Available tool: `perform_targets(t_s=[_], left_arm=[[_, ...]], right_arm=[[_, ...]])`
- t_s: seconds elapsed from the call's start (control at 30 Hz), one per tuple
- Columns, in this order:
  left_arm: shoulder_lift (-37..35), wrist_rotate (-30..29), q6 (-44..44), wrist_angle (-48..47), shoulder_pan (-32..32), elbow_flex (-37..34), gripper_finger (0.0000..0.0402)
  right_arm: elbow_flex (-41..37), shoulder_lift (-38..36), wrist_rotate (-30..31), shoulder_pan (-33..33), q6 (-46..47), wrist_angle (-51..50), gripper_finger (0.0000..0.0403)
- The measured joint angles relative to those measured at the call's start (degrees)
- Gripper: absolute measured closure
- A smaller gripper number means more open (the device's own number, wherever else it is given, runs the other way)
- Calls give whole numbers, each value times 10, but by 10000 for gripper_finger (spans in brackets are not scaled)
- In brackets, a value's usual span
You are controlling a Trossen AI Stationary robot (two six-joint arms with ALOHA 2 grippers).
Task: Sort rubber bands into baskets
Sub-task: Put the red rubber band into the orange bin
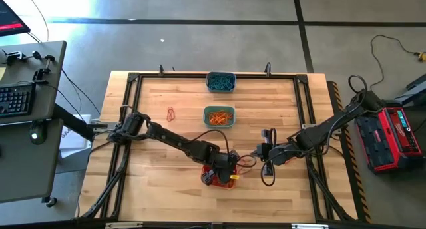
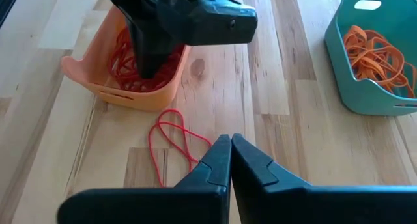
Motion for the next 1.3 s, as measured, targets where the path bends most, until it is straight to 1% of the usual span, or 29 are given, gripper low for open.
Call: perform_targets(t_s=[0.07, 0.23, 0.7, 0.83, 0.93, 1.1, 1.2, 1.3], left_arm=[[0, -2, -8, -2, 3, 0, 401], [0, -30, -22, -4, 3, 0, 401], [-1, -36, -81, -21, 23, 0, 401], [-18, -67, -87, -35, 18, 0, 399], [-40, -88, -107, -45, 15, 0, 386], [-79, -89, -161, -73, 9, 0, 353], [-101, -57, -195, -70, 6, -3, 335], [-115, -33, -218, -43, -1, -23, 322]], right_arm=[[0, 0, 0, 0, 0, 0, 403], [0, 0, 0, 0, 0, -2, 403], [0, 0, -2, 0, 0, -9, 403], [0, 0, -4, 0, -1, -9, 403], [0, 0, -4, 0, -1, -9, 403], [5, 0, -8, 0, 16, 0, 402], [5, 5, -32, 0, 36, 1, 400], [5, 18, -55, 0, 55, 3, 380]])
